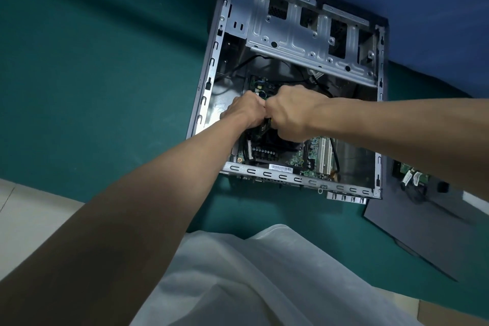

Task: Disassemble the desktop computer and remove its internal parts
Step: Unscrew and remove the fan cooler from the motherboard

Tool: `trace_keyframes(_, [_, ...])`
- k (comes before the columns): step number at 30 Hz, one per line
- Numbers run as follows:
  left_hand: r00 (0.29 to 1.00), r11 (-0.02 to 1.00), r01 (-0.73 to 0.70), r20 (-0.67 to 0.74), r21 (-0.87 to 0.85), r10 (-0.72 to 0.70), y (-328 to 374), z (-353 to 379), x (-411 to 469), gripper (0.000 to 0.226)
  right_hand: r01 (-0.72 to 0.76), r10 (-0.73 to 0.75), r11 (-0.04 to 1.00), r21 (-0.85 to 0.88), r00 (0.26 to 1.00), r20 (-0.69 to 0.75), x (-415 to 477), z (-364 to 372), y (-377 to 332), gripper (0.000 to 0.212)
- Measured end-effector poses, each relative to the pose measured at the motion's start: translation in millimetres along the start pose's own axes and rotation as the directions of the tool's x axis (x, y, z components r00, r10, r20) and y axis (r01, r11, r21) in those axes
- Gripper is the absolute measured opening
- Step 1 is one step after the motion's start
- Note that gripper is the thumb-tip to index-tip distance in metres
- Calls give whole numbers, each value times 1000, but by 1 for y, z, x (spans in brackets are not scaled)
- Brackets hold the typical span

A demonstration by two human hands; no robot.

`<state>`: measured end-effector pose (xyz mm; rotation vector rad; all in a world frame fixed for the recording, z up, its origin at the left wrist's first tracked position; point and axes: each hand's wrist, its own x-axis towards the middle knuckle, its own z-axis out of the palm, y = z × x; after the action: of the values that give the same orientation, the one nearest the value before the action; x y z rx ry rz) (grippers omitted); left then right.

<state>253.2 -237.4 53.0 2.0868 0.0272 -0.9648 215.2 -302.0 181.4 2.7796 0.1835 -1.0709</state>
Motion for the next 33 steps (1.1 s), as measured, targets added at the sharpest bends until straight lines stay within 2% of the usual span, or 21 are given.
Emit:
trace_keyframes(2, [1000, 1000, 5, 6, 23, -5, 1, 0, 0, 36, 158, -163, 980, -118, 986, -34, -3, 2, -1, 27])
trace_keyframes(4, [1000, 997, -1, 17, 76, 0, 2, 0, 1, 24, 213, -218, 975, -62, 973, -76, -2, 2, 0, 20])
trace_keyframes(6, [1000, 990, -18, 17, 137, 16, 2, 0, 1, 22, 130, -119, 986, 109, 987, -104, 5, 4, 4, 11])
trace_keyframes(8, [1000, 995, -17, 20, 102, 15, 2, 0, 0, 23, -34, 59, 939, 343, 996, -63, 11, 8, 9, 20])
trace_keyframes(9, [999, 998, -15, 43, 59, 13, 2, 0, -1, 17, -127, 151, 862, 491, 988, -10, 13, 10, 12, 23])
trace_keyframes(11, [998, 1000, -1, 64, -22, 3, 1, 2, 1, 11, -328, 304, 546, 771, 935, 182, 15, 14, 18, 27])
trace_keyframes(12, [998, 1000, 4, 68, -18, -3, 1, 1, 0, 9, -416, 315, 415, 809, 900, 302, 15, 14, 20, 27])
trace_keyframes(13, [998, 1000, -3, 69, -2, 3, 2, 1, -1, 6, -482, 300, 360, 799, 870, 391, 15, 13, 20, 26])
trace_keyframes(15, [998, 1000, -17, 52, 1, 17, 2, 1, -2, 14, -527, 272, 415, 742, 850, 451, 16, 8, 18, 25])
trace_keyframes(17, [1000, 1000, -29, 12, 4, 29, 2, 1, -3, 18, -436, 271, 648, 625, 898, 345, 17, 4, 12, 23])
trace_keyframes(19, [1000, 1000, -15, 9, 17, 15, 2, 0, -3, 18, -213, 181, 941, 262, 973, 140, 12, 1, 5, 23])
trace_keyframes(20, [1000, 1000, 0, 18, 14, 0, 3, -1, -3, 31, -76, 71, 994, 74, 996, 59, 8, 1, 2, 25])
trace_keyframes(22, [1000, 1000, 9, 17, 15, -10, 2, -1, -1, 39, 135, -135, 982, -129, 991, 7, 0, 0, 2, 30])
trace_keyframes(24, [999, 999, 34, -3, 2, -34, 4, -2, -2, 37, 242, -244, 944, -223, 970, 16, -2, -1, 8, 34])
trace_keyframes(26, [1000, 999, 17, -2, 48, -17, 3, -1, -2, 35, 213, -215, 969, -127, 977, -7, -1, -2, 12, 29])
trace_keyframes(28, [1000, 999, 6, 9, 51, -7, 0, 0, 0, 35, 67, -65, 988, 136, 998, -14, 5, 1, 13, 19])
trace_keyframes(29, [1000, 1000, -4, 29, 30, 3, 0, 0, 1, 35, -48, 41, 951, 305, 999, 31, 8, 3, 13, 25])
trace_keyframes(30, [999, 1000, -9, 51, 8, 8, -1, 1, 3, 33, -194, 153, 850, 490, 981, 123, 11, 5, 14, 29])
trace_keyframes(31, [998, 1000, -16, 64, -2, 16, -1, 1, 4, 26, -349, 236, 685, 639, 937, 258, 14, 7, 16, 31])
trace_keyframes(32, [998, 1000, -17, 63, -5, 18, -1, 2, 4, 22, -484, 268, 505, 714, 875, 404, 16, 6, 17, 30])
trace_keyframes(33, [998, 1000, -19, 67, 0, 19, -1, 2, 5, 15, -574, 268, 389, 721, 819, 507, 17, 6, 18, 28])
